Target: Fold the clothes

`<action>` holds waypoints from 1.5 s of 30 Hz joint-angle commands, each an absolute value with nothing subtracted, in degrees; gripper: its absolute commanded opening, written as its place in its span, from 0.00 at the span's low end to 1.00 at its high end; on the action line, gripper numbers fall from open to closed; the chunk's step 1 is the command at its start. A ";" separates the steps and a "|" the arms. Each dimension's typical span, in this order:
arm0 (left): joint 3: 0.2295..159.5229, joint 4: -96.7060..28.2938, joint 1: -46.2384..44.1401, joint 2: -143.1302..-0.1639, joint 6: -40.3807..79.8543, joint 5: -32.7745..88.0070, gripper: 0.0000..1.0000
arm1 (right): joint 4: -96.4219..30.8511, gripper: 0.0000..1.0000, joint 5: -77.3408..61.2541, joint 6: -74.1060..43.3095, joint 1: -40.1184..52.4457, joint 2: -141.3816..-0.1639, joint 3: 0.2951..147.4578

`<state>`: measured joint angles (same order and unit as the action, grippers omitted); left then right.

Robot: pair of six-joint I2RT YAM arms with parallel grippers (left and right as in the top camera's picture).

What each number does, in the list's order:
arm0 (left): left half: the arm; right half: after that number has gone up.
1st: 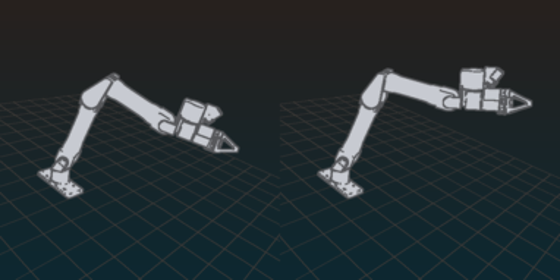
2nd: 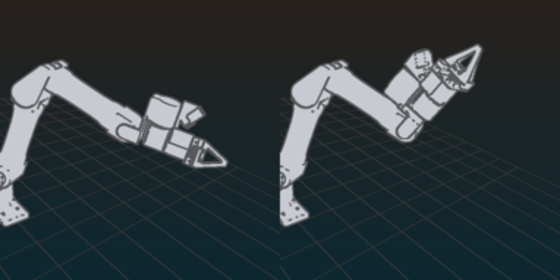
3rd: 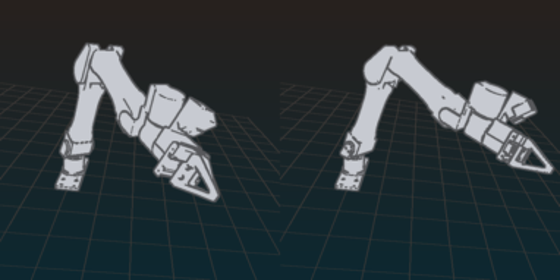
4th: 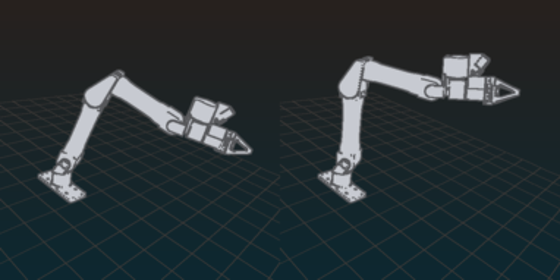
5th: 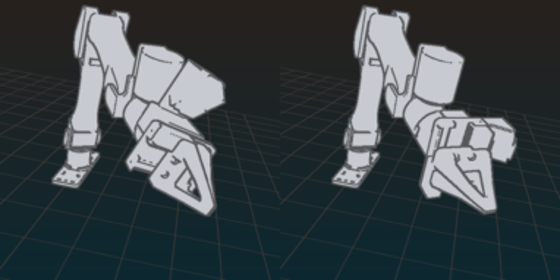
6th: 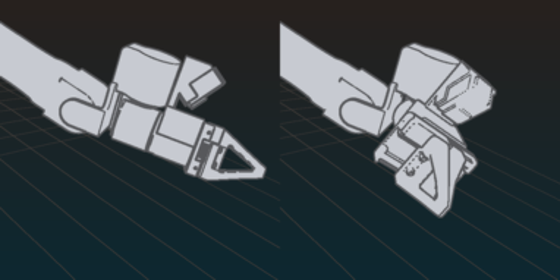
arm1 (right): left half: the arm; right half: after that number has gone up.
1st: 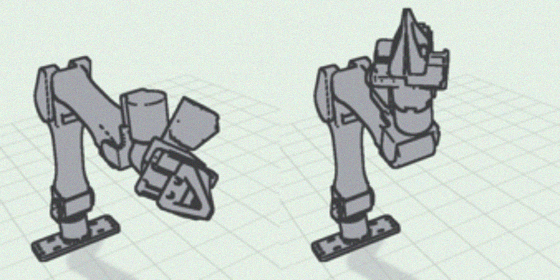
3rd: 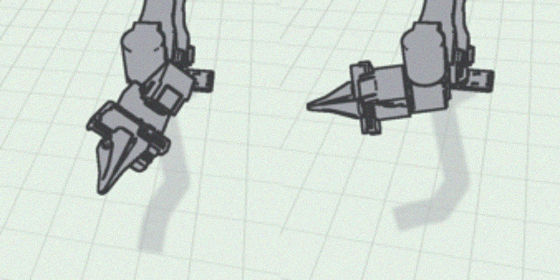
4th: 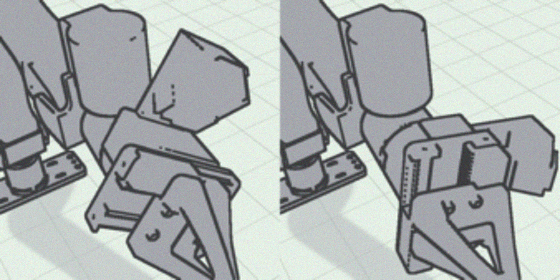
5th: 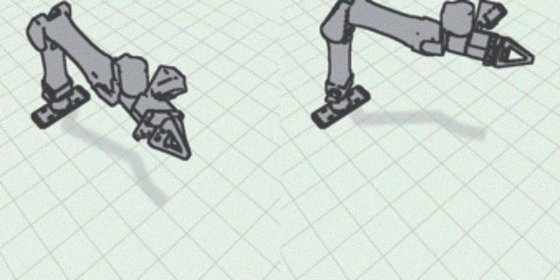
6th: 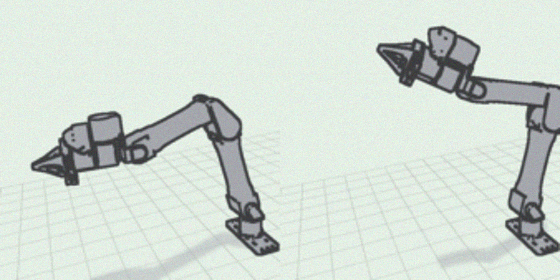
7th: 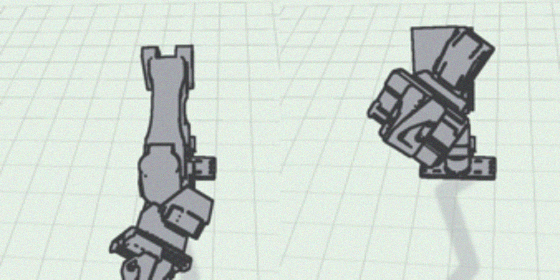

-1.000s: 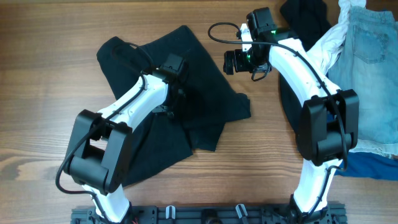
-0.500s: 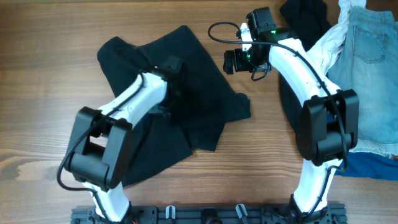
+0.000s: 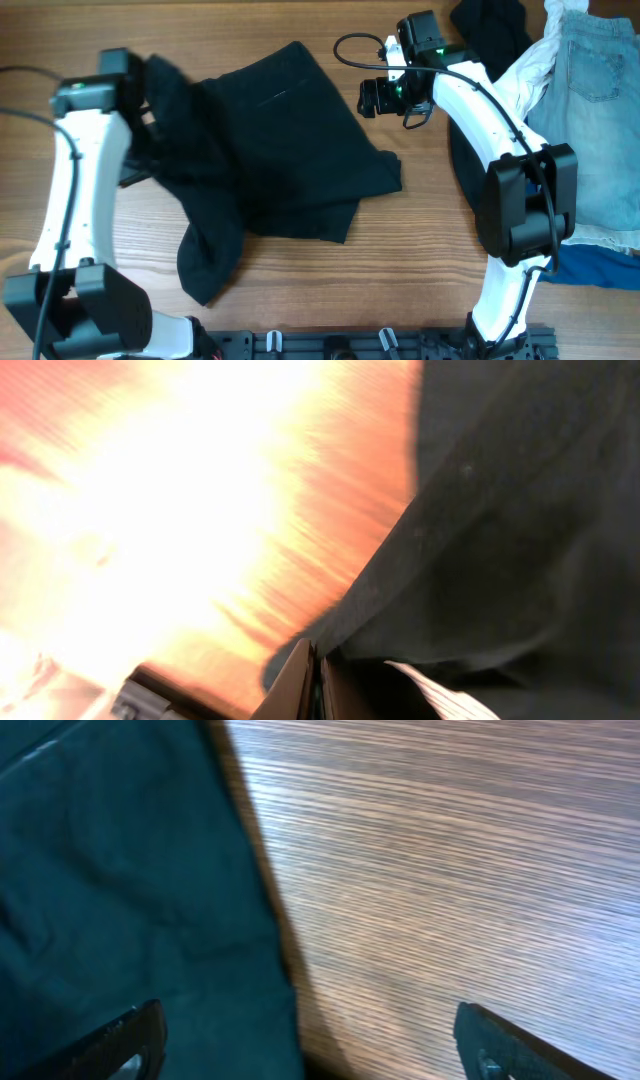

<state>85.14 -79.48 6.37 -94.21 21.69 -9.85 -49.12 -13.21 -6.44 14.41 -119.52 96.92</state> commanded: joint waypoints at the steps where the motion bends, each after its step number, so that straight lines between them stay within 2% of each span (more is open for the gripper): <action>1: 84.42 -80.51 13.06 -95.59 21.06 -12.53 0.04 | -48.69 0.90 -20.08 -3.79 14.41 -120.14 96.73; 5: 81.25 -80.29 18.74 -95.72 23.16 -15.77 0.04 | -48.62 0.90 -20.64 -1.30 15.09 -120.14 96.73; 10: 77.17 -75.96 27.90 -95.70 32.93 -16.10 0.04 | -47.70 0.89 -20.67 0.01 15.97 -120.14 96.73; 16: 71.72 -67.79 34.11 -95.70 36.67 -9.34 0.04 | -45.41 0.90 -20.67 0.03 17.12 -120.27 96.73; 18: 71.09 -66.48 34.30 -95.70 36.45 -7.73 0.20 | -44.60 0.90 -20.67 0.32 17.78 -120.57 96.73; 19: 71.09 -66.06 34.13 -95.70 36.42 -7.07 0.37 | -44.34 0.89 -20.67 0.69 18.22 -120.70 96.73; 20: 71.09 -65.45 33.67 -95.70 36.34 -6.50 0.61 | -44.10 0.89 -20.67 1.39 18.87 -121.01 96.73; 21: 71.09 -65.01 33.32 -95.70 36.01 -6.04 0.74 | -43.75 0.89 -20.64 1.54 19.46 -121.16 96.73; 22: 71.09 -63.92 32.58 -95.70 34.48 -4.60 0.83 | -43.05 0.89 -20.64 1.52 20.18 -121.54 96.73; 23: 71.09 -63.40 32.21 -95.70 33.65 -3.86 0.85 | -42.39 0.89 -20.62 1.52 20.82 -121.86 96.73; 26: 71.09 -60.90 30.63 -95.70 32.93 0.16 0.86 | -38.94 0.85 -19.29 0.25 22.65 -123.37 96.73; 32: 71.75 -56.23 27.94 -92.95 25.58 13.80 0.80 | -31.70 0.83 -13.89 -4.64 24.95 -126.17 96.73; 40: 71.75 -52.12 22.57 -80.31 18.37 15.16 0.79 | -26.96 0.82 -13.32 -4.51 25.23 -130.80 96.73; 45: 71.75 -49.34 19.94 -73.10 18.20 14.94 0.80 | -25.34 0.81 -13.32 -4.62 25.34 -134.30 96.73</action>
